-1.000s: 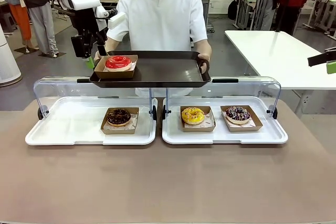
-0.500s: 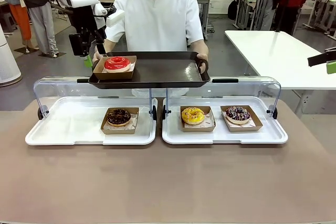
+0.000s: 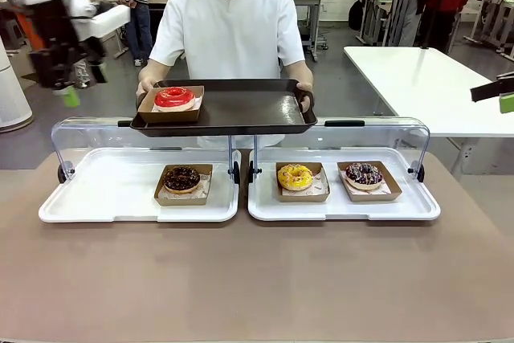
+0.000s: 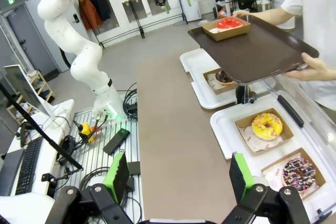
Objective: Provide the desired donut to the person.
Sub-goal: Place the picked Paper togo box onto the Handle tray extended by the person.
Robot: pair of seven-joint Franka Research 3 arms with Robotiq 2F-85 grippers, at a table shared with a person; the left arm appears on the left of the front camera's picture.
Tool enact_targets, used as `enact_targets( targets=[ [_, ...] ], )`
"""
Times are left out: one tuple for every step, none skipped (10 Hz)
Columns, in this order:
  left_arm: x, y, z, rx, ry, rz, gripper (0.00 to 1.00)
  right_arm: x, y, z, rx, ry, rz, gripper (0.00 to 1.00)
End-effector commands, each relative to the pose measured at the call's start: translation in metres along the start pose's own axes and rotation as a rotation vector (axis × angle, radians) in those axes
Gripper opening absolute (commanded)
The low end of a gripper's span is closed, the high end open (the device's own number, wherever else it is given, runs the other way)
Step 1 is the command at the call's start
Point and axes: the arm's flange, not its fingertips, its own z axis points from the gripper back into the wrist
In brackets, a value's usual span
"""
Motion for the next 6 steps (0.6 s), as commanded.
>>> enact_targets(
  targets=[
    [-0.022, -0.035, -0.011, 0.052, -0.048, 0.017, 1.0, 0.001, 0.0, 0.0, 0.007, -0.014, 0.009, 1.0],
    [-0.033, -0.044, -0.015, 0.054, -0.054, 0.039, 1.0, 0.001, 0.0, 0.0, 0.007, -0.014, 0.009, 1.0],
    [-0.041, -0.047, -0.016, 0.055, -0.068, 0.055, 1.0, 0.001, 0.0, 0.0, 0.007, -0.014, 0.009, 1.0],
    [-0.044, -0.048, -0.017, 0.056, -0.069, 0.059, 1.0, 0.001, 0.0, 0.0, 0.007, -0.014, 0.009, 1.0],
    [-0.039, -0.046, -0.022, 0.038, 0.067, 0.065, 1.0, 0.001, 0.0, 0.0, 0.007, -0.014, 0.009, 1.0],
    [-0.047, -0.048, -0.012, 0.031, -0.037, 0.077, 1.0, 0.001, 0.0, 0.0, 0.007, -0.014, 0.009, 1.0]
  ],
)
